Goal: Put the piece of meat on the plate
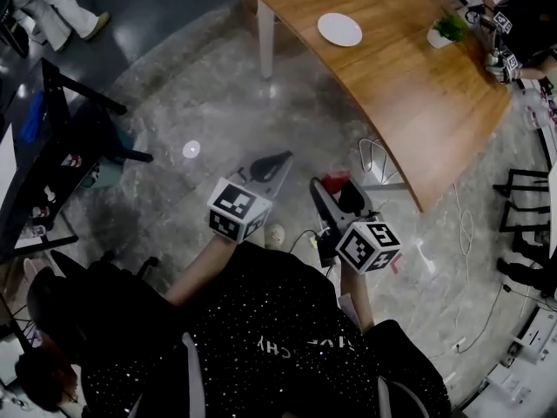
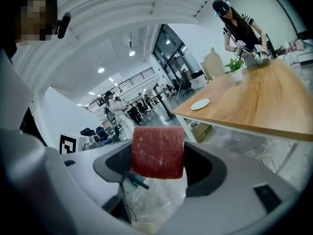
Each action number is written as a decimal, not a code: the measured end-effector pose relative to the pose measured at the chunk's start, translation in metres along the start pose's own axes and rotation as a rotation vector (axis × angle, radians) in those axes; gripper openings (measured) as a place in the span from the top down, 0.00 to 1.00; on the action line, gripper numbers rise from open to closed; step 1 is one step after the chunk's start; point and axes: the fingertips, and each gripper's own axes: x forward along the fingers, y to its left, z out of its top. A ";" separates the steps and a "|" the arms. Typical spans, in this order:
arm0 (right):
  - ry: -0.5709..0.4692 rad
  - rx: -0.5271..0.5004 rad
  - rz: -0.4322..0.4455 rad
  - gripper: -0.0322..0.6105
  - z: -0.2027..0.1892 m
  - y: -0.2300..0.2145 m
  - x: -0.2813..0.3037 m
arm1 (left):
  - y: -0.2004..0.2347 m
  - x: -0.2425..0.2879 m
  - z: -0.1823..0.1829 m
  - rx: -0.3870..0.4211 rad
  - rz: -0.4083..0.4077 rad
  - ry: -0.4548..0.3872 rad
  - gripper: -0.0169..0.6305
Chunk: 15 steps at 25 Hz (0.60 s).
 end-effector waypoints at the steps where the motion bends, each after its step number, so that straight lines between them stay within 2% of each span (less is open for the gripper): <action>1: -0.002 0.003 -0.010 0.46 0.004 -0.005 0.004 | 0.005 0.007 0.001 -0.010 0.002 0.010 0.96; 5: -0.014 0.015 -0.047 0.46 0.025 -0.025 0.022 | 0.022 0.038 0.008 -0.047 -0.021 0.045 0.96; 15: -0.029 -0.005 -0.076 0.46 0.074 -0.046 0.080 | 0.065 0.093 0.054 -0.004 -0.092 0.017 0.96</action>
